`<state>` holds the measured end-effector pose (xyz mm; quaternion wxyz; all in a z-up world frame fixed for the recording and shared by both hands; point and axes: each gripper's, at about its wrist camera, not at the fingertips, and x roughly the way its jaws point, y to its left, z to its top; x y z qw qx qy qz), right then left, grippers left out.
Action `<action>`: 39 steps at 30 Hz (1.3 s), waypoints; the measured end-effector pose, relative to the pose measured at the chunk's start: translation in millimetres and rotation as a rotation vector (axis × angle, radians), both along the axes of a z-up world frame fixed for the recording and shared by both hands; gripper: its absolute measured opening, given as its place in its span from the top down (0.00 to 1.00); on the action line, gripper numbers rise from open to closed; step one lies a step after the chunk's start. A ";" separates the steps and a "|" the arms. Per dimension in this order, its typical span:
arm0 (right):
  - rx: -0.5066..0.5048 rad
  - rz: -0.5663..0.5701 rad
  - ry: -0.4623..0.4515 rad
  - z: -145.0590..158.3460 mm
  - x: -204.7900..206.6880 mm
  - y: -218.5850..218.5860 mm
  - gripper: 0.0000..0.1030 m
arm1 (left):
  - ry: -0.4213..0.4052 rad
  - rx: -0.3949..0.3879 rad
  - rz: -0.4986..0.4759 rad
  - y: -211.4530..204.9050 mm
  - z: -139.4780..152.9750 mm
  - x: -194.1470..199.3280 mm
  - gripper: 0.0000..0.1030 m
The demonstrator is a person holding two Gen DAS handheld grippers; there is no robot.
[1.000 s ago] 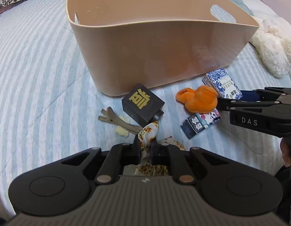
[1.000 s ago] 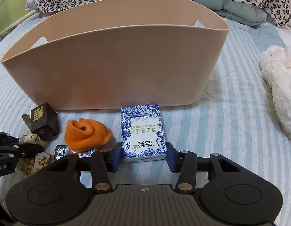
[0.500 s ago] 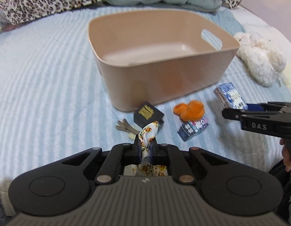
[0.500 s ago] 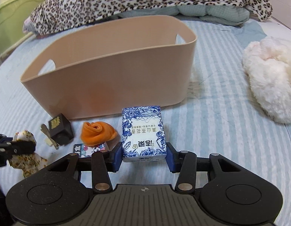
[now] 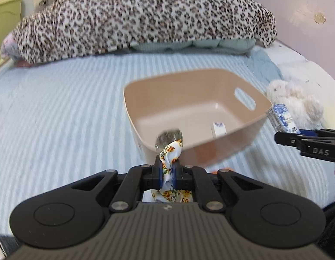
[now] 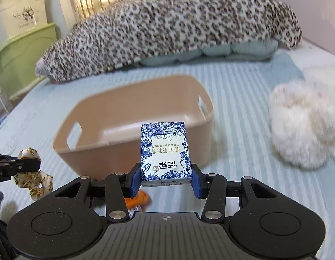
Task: Organize objects
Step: 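Carry scrunchie with left tool while right tool carries patterned box over basket, then open left tool into basket while right tool drops patterned box inside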
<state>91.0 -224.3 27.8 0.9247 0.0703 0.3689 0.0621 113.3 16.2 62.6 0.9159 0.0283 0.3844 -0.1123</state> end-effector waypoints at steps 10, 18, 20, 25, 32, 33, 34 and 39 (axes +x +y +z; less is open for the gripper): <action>-0.013 0.006 -0.104 32.9 43.8 2.1 0.58 | -0.135 0.077 -0.012 -17.8 25.2 51.0 0.91; 0.007 0.005 -0.067 15.2 96.9 9.1 0.58 | -0.125 0.104 0.012 -40.3 6.3 106.6 0.91; 0.009 0.004 -0.052 6.9 108.2 12.1 0.58 | -0.102 0.113 0.021 -45.1 -4.7 116.7 0.91; -0.006 0.011 -0.012 -13.0 126.8 20.5 0.58 | -0.046 0.142 0.014 -56.2 -34.4 136.0 0.91; -0.044 0.037 0.081 -37.5 141.1 27.9 0.58 | 0.041 0.144 0.040 -60.0 -69.8 144.3 0.87; -0.052 0.039 0.083 -38.9 140.8 28.4 0.56 | 0.038 0.142 0.038 -59.9 -70.6 141.8 0.86; -0.060 0.038 0.080 -39.0 139.7 29.0 0.49 | 0.031 0.143 0.034 -59.7 -69.9 138.8 0.83; -0.044 0.029 0.047 -26.5 128.2 26.7 0.35 | -0.043 0.150 0.035 -56.8 -49.2 118.3 0.29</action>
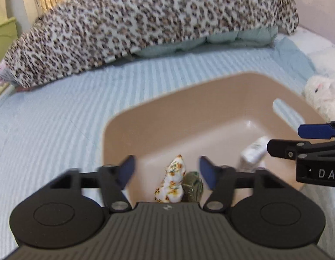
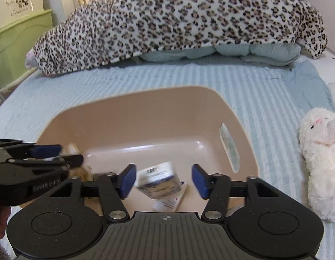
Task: Organize objects
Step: 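Open left tool into basket while right tool drops patterned box inside, then grasp beige hair clip with left tool while right tool grasps Hello Kitty box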
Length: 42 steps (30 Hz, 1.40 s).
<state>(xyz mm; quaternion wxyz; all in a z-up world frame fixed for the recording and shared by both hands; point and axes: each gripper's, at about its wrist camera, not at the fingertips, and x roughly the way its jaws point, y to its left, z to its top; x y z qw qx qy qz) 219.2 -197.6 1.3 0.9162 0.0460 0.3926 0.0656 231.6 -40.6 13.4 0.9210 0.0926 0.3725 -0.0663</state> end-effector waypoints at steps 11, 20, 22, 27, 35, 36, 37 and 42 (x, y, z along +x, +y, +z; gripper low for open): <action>-0.007 0.000 -0.037 26.3 -52.4 -6.3 0.09 | -0.010 -0.007 -0.009 25.0 33.6 -52.1 0.18; -0.019 0.010 0.051 5.9 -82.4 -3.8 0.04 | 0.065 0.013 -0.016 44.7 14.7 -81.6 0.15; -0.020 0.018 0.075 -3.3 -87.9 -0.3 0.03 | 0.094 0.020 -0.015 46.8 4.1 -85.7 0.15; -0.033 0.044 0.138 -26.8 -96.7 10.1 0.03 | 0.149 0.026 -0.016 53.8 -22.3 -95.0 0.15; -0.037 0.089 0.222 -58.8 -103.8 27.4 0.02 | 0.231 0.059 -0.061 50.3 -62.9 -100.7 0.15; -0.038 0.097 0.231 -62.8 -105.4 29.6 0.02 | 0.238 0.056 -0.068 49.5 -66.9 -100.7 0.15; -0.040 0.104 0.240 -66.4 -106.2 31.7 0.02 | 0.244 0.054 -0.077 48.6 -70.3 -100.6 0.15; -0.066 0.138 0.272 -81.4 -108.7 41.4 0.02 | 0.260 0.042 -0.117 44.6 -82.0 -98.0 0.15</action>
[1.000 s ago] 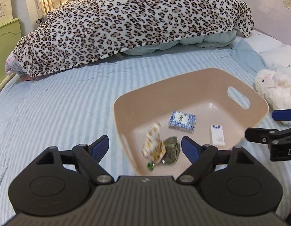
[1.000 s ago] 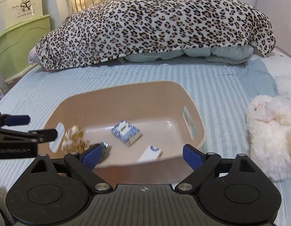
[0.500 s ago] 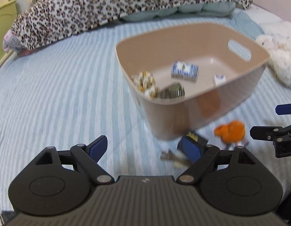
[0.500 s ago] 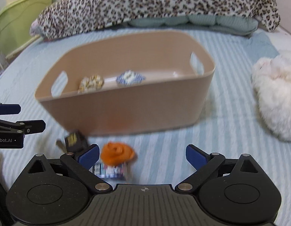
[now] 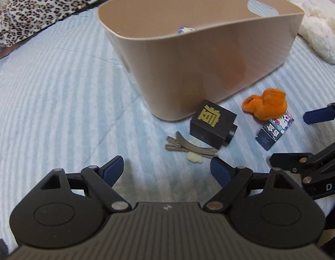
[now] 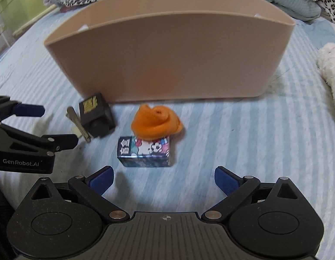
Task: Organize objects
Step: 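Grasp beige hair clip with left tool while right tool grasps Hello Kitty box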
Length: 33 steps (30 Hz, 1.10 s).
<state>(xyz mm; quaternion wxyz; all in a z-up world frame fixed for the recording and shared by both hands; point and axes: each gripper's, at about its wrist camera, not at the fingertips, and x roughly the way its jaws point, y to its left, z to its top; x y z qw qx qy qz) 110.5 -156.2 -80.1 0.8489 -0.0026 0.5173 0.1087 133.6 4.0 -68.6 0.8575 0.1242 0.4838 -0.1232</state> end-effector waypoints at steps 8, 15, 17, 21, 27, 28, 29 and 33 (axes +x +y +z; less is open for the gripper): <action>-0.008 -0.012 -0.027 -9.6 1.6 3.7 0.00 | -0.019 -0.049 -0.048 -2.1 -12.2 3.3 0.13; -0.037 -0.012 -0.071 -12.9 -3.5 8.8 0.00 | -0.061 -0.064 -0.055 -1.3 -18.5 7.6 0.07; -0.043 -0.013 -0.082 -12.9 -4.7 9.4 0.02 | -0.058 -0.070 -0.064 -0.5 -18.5 9.0 0.09; -0.054 -0.016 -0.098 -13.2 -7.3 10.7 0.10 | -0.063 -0.100 -0.089 -1.9 -16.2 4.9 0.25; -0.083 0.031 -0.119 -10.6 -17.2 18.9 0.31 | -0.088 -0.082 -0.147 -9.8 -13.0 -5.8 0.44; -0.084 0.035 -0.119 -9.9 -19.0 19.6 0.36 | -0.089 -0.084 -0.144 -9.1 -12.6 -6.6 0.44; -0.083 0.036 -0.118 -9.4 -20.7 19.8 0.39 | -0.089 -0.091 -0.140 -10.6 -14.5 -6.0 0.44; -0.077 0.028 -0.111 -7.1 -28.7 17.2 0.55 | -0.081 -0.111 -0.122 -7.5 -12.7 -5.9 0.45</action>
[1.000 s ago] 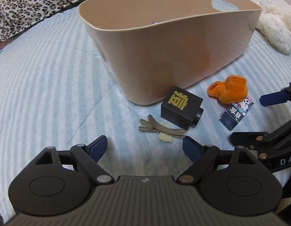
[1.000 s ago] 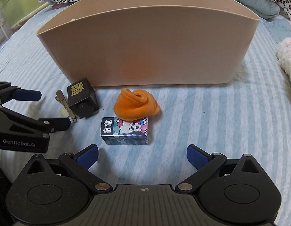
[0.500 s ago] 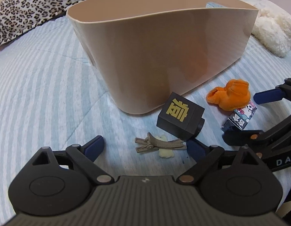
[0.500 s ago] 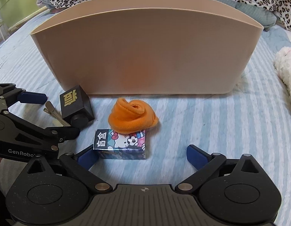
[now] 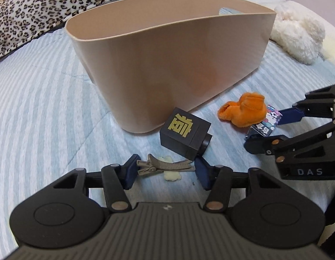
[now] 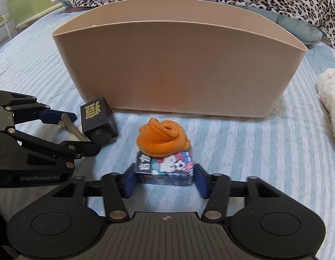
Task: Organize objects
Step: 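Grasp beige hair clip with left tool while right tool grasps Hello Kitty box, then carry hair clip with left tool while right tool carries Hello Kitty box over basket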
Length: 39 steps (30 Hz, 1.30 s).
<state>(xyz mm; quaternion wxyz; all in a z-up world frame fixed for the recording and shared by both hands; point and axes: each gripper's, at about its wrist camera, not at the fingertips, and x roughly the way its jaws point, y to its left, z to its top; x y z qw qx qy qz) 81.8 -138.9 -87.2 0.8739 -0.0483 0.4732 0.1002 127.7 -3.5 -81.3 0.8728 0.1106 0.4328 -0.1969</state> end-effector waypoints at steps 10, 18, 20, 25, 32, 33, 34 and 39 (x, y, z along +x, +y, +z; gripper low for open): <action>0.053 -0.052 0.015 7.5 -17.1 -11.1 0.55 | 0.000 -0.019 0.016 8.5 7.1 -12.4 0.45; 0.090 -0.075 -0.008 18.4 -4.3 -23.6 0.55 | -0.027 -0.027 0.036 15.7 21.6 -29.6 0.45; 0.104 -0.081 -0.020 29.1 -6.2 -29.1 0.55 | -0.047 -0.033 0.031 18.1 30.1 -33.0 0.45; 0.141 -0.100 -0.064 51.9 -5.4 -40.1 0.55 | -0.103 -0.049 0.034 22.8 55.9 -36.6 0.45; 0.149 -0.089 -0.142 79.9 11.4 -48.3 0.55 | -0.194 -0.092 0.033 22.1 94.8 -27.8 0.45; 0.146 -0.087 -0.155 84.0 14.6 -49.3 0.55 | -0.206 -0.090 0.029 19.9 99.1 -24.6 0.45; 0.144 -0.088 -0.170 88.7 18.0 -50.4 0.55 | -0.221 -0.085 0.027 18.1 103.2 -21.2 0.45; 0.149 -0.093 -0.238 110.3 38.6 -53.1 0.55 | -0.269 -0.088 0.033 9.0 117.9 1.7 0.45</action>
